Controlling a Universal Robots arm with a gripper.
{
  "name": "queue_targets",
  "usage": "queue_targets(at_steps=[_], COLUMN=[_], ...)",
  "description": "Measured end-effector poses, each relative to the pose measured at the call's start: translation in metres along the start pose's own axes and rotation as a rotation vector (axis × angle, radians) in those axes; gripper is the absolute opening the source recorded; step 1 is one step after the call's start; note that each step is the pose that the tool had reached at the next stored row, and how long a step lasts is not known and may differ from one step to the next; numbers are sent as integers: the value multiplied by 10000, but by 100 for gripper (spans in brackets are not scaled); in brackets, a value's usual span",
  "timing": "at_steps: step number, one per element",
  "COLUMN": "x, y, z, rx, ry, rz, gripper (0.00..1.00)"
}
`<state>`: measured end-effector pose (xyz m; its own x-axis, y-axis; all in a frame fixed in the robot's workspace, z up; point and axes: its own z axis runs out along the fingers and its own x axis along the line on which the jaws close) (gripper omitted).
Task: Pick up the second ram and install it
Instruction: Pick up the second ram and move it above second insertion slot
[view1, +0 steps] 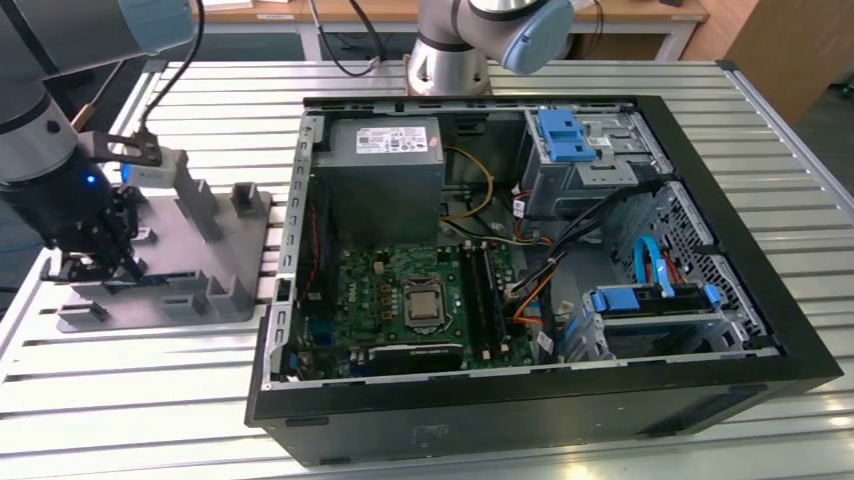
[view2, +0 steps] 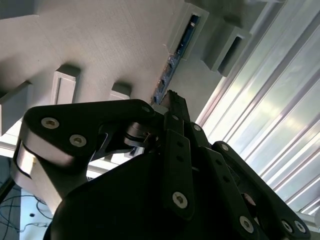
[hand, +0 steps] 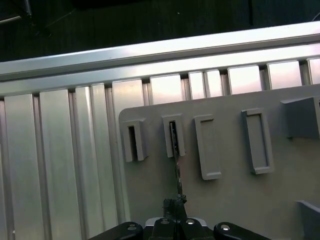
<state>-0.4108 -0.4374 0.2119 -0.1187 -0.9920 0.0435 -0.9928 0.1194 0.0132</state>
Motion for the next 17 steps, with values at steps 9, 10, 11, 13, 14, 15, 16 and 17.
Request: queue_targets(at_steps=[9, 10, 11, 13, 14, 15, 16, 17], x=[0, 0, 0, 1, 1, 1, 1, 1], y=[1, 1, 1, 2, 2, 2, 2, 2], z=[0, 0, 0, 1, 1, 1, 1, 1], rx=[14, 15, 15, 18, 19, 20, 20, 21], ry=[2, 1, 0, 0, 0, 1, 1, 1], rz=[-359, -380, -400, -438, -451, -465, -481, -507], gripper=[11, 11, 11, 11, 11, 11, 11, 11])
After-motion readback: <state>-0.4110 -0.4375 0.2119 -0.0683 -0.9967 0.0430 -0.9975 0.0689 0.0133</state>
